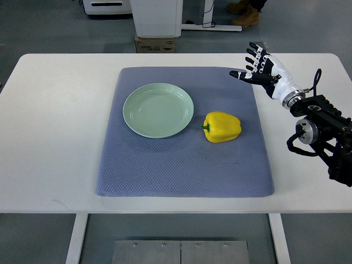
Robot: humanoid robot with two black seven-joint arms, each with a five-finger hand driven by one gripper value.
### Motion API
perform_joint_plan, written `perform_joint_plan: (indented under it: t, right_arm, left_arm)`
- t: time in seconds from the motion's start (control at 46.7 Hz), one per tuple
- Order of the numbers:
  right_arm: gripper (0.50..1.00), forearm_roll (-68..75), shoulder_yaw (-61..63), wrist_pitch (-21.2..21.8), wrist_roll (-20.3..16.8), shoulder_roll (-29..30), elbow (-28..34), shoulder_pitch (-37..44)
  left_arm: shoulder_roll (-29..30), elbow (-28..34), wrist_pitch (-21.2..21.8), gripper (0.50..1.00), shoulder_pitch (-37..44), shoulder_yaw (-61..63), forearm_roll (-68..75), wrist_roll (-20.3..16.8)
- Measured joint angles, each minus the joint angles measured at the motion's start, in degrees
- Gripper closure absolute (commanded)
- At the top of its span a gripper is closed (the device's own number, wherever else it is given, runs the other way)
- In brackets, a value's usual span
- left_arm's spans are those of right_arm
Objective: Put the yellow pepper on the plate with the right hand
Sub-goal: 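Reach the open right hand down toward the yellow pepper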
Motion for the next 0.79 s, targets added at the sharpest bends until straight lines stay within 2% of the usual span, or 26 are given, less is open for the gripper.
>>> perform_joint_plan:
  t: [0.214, 0.792]
  right_arm:
    - [0.500, -2.6, -10.2, 0.2, 4.9, -5.0, 6.8, 3.3]
    - [0.500, -18.9, -29.0, 1.5, 10.9, -11.2, 13.8, 12.7]
  left_arm:
    - [0.0, 0.0, 0.0, 0.500, 0.0, 0.0, 0.0, 0.0]
    - [0.0, 0.0, 0.0, 0.500, 0.0, 0.0, 0.0, 0.0]
